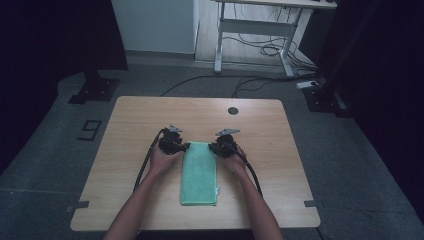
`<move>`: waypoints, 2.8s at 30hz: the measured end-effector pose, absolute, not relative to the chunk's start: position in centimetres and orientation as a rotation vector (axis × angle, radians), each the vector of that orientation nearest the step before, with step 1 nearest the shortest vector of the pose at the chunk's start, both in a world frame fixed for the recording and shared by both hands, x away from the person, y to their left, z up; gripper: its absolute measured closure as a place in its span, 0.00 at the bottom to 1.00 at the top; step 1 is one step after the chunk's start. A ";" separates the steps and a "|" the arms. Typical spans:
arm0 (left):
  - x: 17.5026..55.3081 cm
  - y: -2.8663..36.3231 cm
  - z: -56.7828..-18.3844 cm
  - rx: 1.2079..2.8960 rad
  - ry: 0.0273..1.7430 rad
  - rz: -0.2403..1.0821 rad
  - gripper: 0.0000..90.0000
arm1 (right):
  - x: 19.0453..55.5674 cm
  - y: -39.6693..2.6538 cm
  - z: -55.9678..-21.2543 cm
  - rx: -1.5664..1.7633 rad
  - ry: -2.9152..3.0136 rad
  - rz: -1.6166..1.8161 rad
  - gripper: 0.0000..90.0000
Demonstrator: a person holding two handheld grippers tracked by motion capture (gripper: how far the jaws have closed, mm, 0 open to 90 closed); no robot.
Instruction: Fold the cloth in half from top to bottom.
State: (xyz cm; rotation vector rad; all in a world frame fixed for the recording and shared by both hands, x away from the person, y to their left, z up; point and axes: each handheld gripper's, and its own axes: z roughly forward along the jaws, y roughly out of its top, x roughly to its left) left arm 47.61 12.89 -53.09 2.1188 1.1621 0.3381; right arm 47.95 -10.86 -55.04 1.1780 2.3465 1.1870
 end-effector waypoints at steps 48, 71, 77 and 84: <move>45.6 11.0 -48.9 2.060 0.972 0.376 0.95 | 46.2 -13.1 -50.2 1.159 2.222 1.326 0.94; 45.6 10.3 -46.8 2.039 0.929 0.419 0.95 | 46.3 -13.8 -48.2 1.119 2.171 1.328 0.93; 45.9 10.5 -47.0 2.043 0.936 0.415 0.95 | 46.5 -13.7 -48.7 1.099 2.172 1.329 0.93; 46.5 10.2 -48.2 2.061 0.945 0.411 0.95 | 47.3 -13.3 -50.4 1.117 2.184 1.284 0.93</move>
